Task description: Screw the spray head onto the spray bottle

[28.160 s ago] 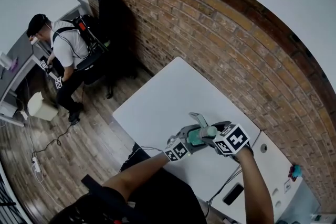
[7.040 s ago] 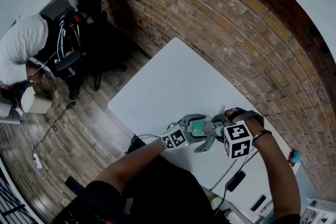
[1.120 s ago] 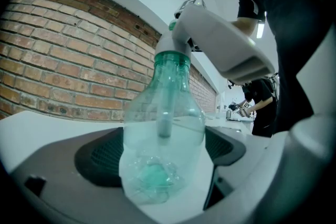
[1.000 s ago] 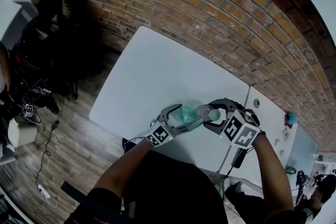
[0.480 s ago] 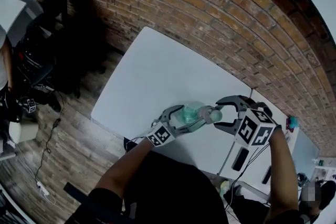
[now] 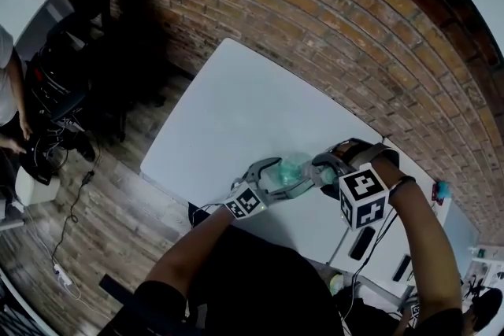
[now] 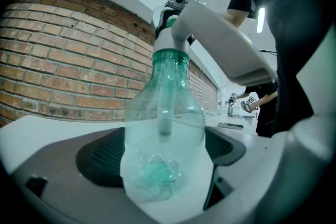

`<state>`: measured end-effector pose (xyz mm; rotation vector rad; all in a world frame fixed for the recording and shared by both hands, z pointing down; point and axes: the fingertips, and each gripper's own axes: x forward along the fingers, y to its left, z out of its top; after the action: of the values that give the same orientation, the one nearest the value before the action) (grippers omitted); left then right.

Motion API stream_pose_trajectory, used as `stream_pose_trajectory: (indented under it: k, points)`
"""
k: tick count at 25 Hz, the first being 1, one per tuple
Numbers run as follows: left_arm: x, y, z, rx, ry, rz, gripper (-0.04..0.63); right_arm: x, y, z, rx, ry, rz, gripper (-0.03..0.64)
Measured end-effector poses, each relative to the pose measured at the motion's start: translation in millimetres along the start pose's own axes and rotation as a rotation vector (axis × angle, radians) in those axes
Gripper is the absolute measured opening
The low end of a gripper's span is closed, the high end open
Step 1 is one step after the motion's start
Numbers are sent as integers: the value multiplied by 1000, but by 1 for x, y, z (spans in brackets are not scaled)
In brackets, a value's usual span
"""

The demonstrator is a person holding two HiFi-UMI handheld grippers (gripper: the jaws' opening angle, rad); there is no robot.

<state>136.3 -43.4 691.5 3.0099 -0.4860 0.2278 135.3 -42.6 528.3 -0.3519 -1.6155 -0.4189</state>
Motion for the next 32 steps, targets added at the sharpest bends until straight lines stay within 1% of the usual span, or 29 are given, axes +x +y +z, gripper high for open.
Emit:
stream_pose_trajectory:
  k: [2,5,10,14,15,20,23,25,28,30,32]
  points:
    - [1,-1,1,-3,-2,2,470,2,1,-2,-13,19,3,262]
    - [1,1,1,0,0,8,471,2,-2,-2,31,11,-1,262]
    - [0,0,1,0,-1,7,471,1,-4,0,174,-46,-13,262]
    - [-1,-2,0,-3,2,2,469,2,-6,2,342,-100,0,262]
    - [-1,-3,-1,-5,5,-2,470,2,-5,2,369,-107,7,262]
    - [1,-6,0,-10,12,-7,469,2,-2,-1,420,-113,27,264]
    - [0,-5,4,-3,14,-8,469,3,-5,-2,478,-135,25,264]
    - [0,-5,7,0,11,-10,469,3,-7,-2,548,-157,17,262]
    - [1,-9,-1,-22,9,1,469,2,-6,-2,700,-187,6,264]
    - [-1,-7,-1,-22,10,7,469,1,-9,-2,799,-212,-6,264]
    - [-1,-5,1,-19,9,10,469,1,-11,-4,860,-226,-23,264]
